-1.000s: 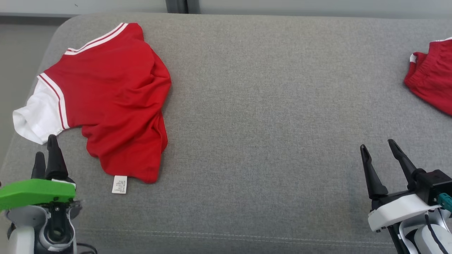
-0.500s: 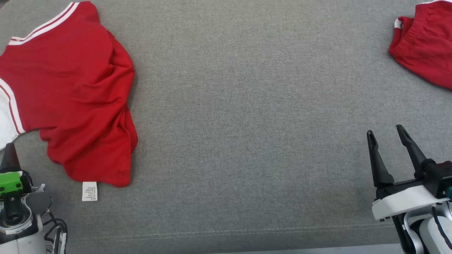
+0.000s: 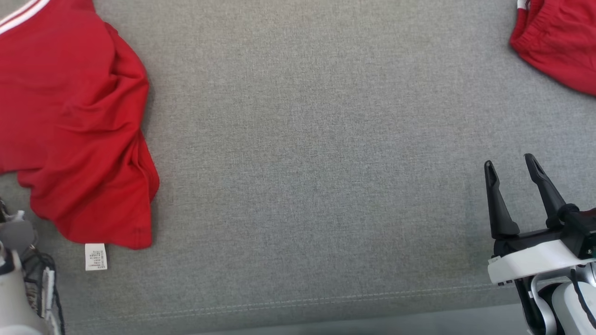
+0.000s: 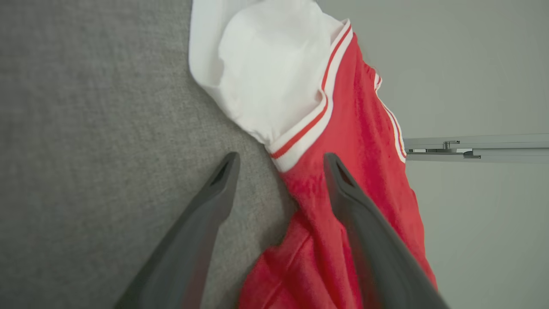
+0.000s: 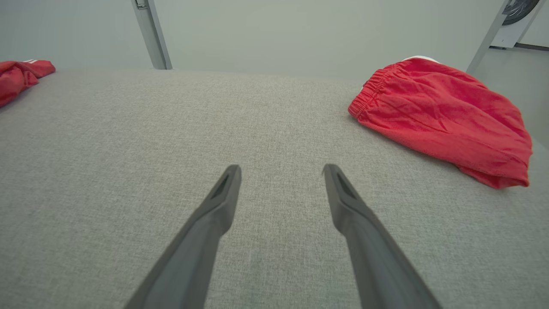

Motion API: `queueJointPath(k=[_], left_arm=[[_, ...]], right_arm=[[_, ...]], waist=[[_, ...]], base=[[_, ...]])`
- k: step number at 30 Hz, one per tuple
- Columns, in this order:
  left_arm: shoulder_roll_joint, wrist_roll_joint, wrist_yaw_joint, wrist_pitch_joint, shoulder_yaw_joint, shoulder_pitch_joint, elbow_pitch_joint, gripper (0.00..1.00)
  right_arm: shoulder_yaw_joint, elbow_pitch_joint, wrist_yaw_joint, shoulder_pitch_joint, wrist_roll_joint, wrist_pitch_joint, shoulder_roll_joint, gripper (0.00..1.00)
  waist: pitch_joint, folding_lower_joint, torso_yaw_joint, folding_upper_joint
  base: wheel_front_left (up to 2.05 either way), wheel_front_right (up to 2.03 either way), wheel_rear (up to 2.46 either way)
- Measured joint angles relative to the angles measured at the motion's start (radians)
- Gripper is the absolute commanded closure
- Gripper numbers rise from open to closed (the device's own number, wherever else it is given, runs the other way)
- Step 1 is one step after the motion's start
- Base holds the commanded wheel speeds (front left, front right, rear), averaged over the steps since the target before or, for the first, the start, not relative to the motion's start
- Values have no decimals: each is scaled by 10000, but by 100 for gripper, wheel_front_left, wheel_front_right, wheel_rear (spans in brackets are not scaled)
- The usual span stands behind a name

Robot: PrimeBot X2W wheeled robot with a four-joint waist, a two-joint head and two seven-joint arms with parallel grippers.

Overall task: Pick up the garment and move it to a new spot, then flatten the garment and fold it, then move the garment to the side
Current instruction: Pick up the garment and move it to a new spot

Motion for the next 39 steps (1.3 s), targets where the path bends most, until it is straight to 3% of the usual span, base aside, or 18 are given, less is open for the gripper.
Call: queueJointPath(k=[6,17,19,20,22,29,35,39], left_arm=[[604,104,0,-31,293,-972,677,0],[986,174,2,-454,706,-2118,1735,0],[1009,188,2,-453,635,-2295,1852,26],[1014,238,2,-454,596,-2366,1914,57],[1035,251,2,-458,543,-2469,1988,100],[980,500,-92,-577,56,-2742,1983,100],[897,1649,-1024,-899,-1227,-2741,1534,100],[443,2098,-1732,-972,-2038,-2743,1139,100]], right_arm=[[-25,-174,0,-5,-63,2,245,0],[-382,-261,0,-53,-167,2,366,0],[-399,-290,0,-53,-167,2,414,0],[-397,-314,0,-53,-167,2,443,0],[-401,-345,0,-54,-169,2,464,0],[-422,-336,0,-55,-169,2,606,0],[-328,-221,0,-53,-163,0,779,0],[-159,-21,4,-55,-161,-4,892,0]], waist=[[505,0,-136,0],[935,0,-420,0],[962,0,-423,0],[974,0,-424,0],[998,0,-430,0],[1007,0,-462,0],[822,0,-410,0],[614,0,-360,0]], base=[[0,0,0],[0,0,0],[0,0,0],[0,0,0],[0,0,0],[0,0,0],[0,0,0],[0,0,0]])
